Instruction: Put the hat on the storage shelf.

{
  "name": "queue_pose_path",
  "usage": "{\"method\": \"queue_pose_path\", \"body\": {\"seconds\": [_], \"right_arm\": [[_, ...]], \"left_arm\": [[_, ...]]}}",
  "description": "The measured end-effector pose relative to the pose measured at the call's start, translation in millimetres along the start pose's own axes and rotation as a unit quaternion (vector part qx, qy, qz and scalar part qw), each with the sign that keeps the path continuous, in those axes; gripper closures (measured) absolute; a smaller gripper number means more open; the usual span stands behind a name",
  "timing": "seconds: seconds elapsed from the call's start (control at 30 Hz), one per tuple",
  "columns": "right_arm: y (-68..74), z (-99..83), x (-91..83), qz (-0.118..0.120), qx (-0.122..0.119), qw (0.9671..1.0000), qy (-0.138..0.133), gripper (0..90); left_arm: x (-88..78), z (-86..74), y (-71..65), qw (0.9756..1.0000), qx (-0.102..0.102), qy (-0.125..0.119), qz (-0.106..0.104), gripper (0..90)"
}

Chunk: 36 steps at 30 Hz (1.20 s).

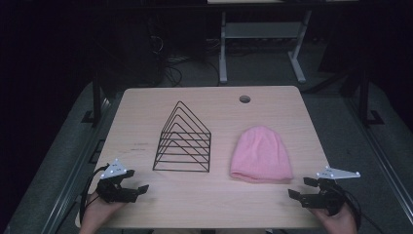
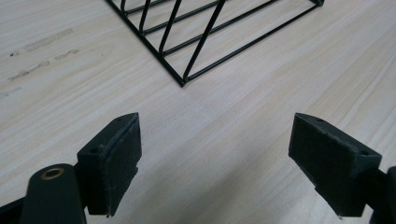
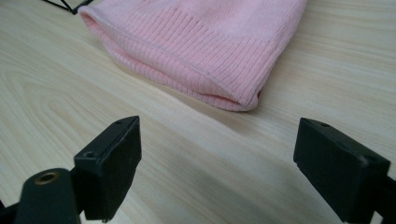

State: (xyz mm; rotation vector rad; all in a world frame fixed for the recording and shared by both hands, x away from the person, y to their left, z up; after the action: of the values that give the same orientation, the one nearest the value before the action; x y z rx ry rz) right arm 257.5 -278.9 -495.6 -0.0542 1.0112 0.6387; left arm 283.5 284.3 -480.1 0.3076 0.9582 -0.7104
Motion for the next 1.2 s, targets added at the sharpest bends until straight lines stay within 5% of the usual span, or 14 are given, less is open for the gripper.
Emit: {"method": "queue_pose_path", "body": {"seconds": [0.23,0.5,1.2], "right_arm": [[-4.0,1.6,-2.0,-0.001,0.011,0.9999,-0.003,14.6],[-5.5,14.8,-6.8,0.008,-0.005,1.0,0.0,14.6],[-26.2,96.1,0.3,0.032,-0.023,0.9978,0.054,14.6]], "left_arm": [[-0.2,-1.1,-0.7,1.0,-0.002,-0.001,-0.005,17.1],[-1.9,0.2,-0.4,1.0,-0.002,-0.003,0.0,17.1],[-5.9,5.8,8.2,0.9998,-0.009,-0.02,-0.002,17.1]]}}
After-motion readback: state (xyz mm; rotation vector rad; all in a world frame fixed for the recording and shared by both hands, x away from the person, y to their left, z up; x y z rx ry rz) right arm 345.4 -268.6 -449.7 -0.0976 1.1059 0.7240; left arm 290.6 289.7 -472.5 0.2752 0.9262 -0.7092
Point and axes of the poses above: each handheld gripper's, and its own axes: x roughly forward along the jaws, z roughly out of its top, y roughly to its left, the point moved 5 cm from there along x, roughly forward along the jaws, and after that the axes turned 13 degrees about y, right-handed, at the moved point
